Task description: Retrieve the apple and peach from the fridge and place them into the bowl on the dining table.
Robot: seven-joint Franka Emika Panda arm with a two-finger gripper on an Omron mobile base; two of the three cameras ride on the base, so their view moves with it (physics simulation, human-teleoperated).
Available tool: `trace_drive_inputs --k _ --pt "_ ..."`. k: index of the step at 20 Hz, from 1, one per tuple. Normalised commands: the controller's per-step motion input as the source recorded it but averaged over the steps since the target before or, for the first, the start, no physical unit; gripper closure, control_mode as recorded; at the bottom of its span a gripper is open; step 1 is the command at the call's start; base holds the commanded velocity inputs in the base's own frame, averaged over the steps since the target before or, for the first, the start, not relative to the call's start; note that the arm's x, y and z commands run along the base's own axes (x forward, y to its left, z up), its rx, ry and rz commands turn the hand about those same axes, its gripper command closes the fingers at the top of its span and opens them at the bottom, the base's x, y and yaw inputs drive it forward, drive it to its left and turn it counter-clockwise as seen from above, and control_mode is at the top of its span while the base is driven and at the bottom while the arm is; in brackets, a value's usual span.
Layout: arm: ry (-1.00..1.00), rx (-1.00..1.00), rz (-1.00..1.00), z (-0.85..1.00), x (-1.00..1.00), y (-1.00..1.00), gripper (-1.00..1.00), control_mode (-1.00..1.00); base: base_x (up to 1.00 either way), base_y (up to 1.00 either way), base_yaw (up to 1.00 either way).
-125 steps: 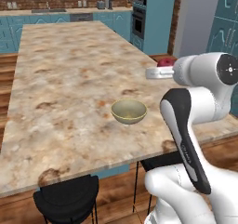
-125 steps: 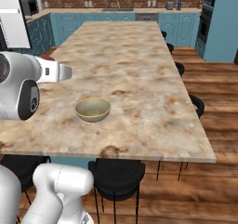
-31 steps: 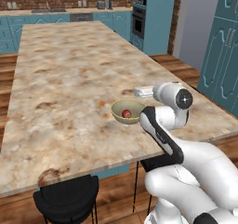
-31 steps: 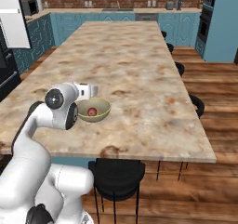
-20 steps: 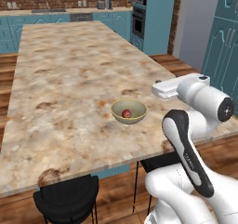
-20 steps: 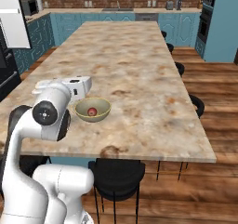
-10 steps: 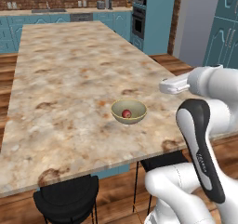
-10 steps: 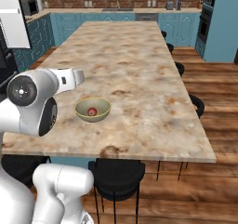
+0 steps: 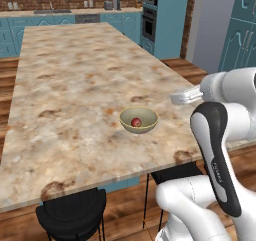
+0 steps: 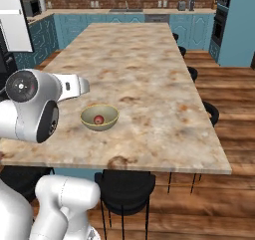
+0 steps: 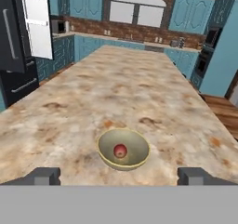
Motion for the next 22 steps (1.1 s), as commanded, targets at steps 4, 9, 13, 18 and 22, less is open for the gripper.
trace_drive_inputs --k 4,9,13,18,22 --pt "0.00 -0.01 0.00 -0.14 0.00 0.01 -1.00 -1.00 0.00 0.00 0.00" --pt "0.00 0.00 0.00 0.00 0.00 0.00 -1.00 1.00 -0.53 0.00 0.00" --pt "0.00 0.00 0.00 0.00 0.00 0.00 -1.00 1.00 -0.56 0.18 0.03" --pt "0.00 0.00 0.00 0.00 0.00 0.00 -1.00 1.00 -0.28 0.77 0.20" --pt "0.00 0.00 0.00 0.00 0.00 0.00 -1.00 1.00 -0.01 1.00 0.10"
